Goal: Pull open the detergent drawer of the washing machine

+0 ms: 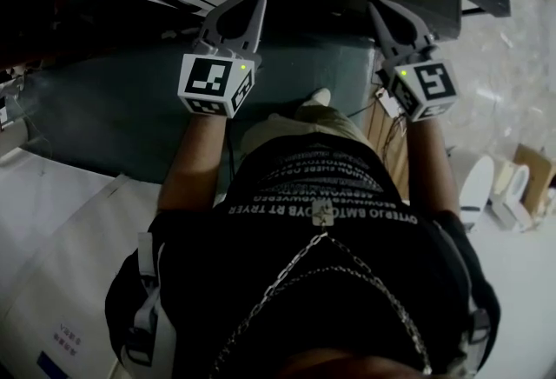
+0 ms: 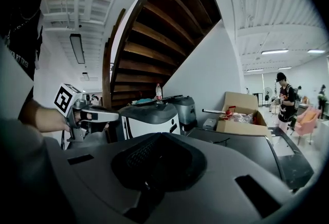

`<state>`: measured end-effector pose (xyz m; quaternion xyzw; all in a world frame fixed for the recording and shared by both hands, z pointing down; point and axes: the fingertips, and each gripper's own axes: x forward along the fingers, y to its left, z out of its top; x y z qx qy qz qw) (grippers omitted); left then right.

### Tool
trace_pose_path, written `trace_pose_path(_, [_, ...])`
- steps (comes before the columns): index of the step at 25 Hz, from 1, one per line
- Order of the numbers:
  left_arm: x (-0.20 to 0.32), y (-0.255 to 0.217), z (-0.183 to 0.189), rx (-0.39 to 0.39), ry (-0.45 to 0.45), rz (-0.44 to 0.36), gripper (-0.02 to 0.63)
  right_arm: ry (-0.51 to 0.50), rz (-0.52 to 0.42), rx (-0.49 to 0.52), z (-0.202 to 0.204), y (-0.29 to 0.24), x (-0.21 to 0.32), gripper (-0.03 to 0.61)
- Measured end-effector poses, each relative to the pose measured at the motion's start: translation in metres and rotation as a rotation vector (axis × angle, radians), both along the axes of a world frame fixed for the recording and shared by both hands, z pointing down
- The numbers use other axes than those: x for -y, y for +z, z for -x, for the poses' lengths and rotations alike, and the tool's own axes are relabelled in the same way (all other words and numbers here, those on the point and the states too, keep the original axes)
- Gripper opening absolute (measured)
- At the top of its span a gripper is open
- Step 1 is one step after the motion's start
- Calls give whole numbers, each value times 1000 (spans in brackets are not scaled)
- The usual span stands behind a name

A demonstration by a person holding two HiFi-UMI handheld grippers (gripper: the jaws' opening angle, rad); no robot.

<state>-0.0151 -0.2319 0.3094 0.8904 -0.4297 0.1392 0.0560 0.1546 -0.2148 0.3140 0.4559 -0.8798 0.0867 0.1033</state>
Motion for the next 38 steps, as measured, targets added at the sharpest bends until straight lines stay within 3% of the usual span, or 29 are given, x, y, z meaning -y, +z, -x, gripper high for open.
trace_pose_path(7, [1, 18, -5, 21, -27, 27, 3, -38, 22, -9, -9, 18, 9, 3])
trace_pose_path(14, [-1, 46, 4, 65, -29, 81, 3, -27, 107, 18, -10, 46, 9, 3])
trace_pose_path(26, [24, 94, 11, 111, 43, 145, 3, -1, 186, -11, 7, 90, 11, 3])
trace_pose_path(34, [43, 146, 11, 135, 52, 230, 3, 37, 246, -39, 10, 138, 25, 3])
trace_pose_path(38, [50, 169, 10, 155, 47, 285, 3, 35, 320, -71, 15, 166, 28, 3])
